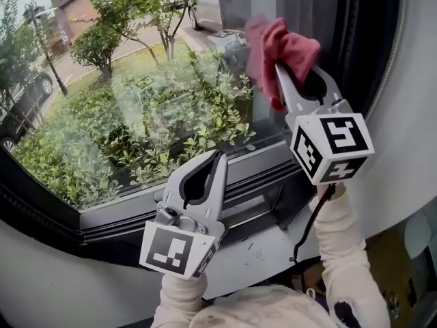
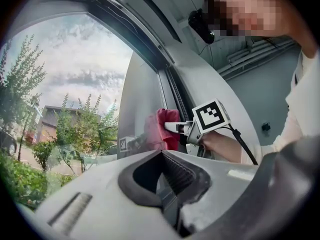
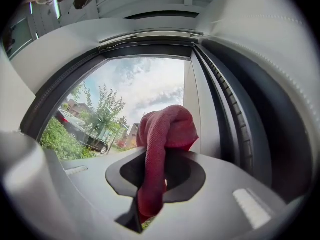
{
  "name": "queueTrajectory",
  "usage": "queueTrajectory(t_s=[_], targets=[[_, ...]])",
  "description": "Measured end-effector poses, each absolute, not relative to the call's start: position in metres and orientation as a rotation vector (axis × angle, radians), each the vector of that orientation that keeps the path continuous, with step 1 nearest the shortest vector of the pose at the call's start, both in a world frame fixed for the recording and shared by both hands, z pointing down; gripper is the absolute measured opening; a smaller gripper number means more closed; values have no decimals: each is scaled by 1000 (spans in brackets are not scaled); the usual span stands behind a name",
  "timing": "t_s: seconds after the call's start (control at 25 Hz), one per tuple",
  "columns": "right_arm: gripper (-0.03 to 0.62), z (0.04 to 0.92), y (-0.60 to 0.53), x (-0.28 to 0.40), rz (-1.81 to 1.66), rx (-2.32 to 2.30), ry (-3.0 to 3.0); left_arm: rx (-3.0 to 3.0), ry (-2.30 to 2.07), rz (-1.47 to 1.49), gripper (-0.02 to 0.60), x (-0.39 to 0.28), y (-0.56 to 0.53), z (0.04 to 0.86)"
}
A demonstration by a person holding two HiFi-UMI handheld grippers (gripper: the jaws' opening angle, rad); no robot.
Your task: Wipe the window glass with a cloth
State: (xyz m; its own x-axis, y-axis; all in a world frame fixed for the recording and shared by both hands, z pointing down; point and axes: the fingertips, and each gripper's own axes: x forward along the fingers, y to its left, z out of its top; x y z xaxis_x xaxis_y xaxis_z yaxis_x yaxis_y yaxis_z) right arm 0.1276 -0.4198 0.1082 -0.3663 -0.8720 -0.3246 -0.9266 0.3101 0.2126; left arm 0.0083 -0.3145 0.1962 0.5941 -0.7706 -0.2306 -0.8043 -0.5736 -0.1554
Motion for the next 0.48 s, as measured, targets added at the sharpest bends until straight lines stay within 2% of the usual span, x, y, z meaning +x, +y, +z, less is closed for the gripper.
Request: queueTrajectory(t_s=[0.24, 0.48], targets=[[87, 148, -421, 126, 475, -1657, 2439, -2570, 1319, 163, 101, 10, -317, 200], [86, 150, -417, 116, 401, -1621, 2449, -2555, 1330, 164, 101, 3, -316, 200]])
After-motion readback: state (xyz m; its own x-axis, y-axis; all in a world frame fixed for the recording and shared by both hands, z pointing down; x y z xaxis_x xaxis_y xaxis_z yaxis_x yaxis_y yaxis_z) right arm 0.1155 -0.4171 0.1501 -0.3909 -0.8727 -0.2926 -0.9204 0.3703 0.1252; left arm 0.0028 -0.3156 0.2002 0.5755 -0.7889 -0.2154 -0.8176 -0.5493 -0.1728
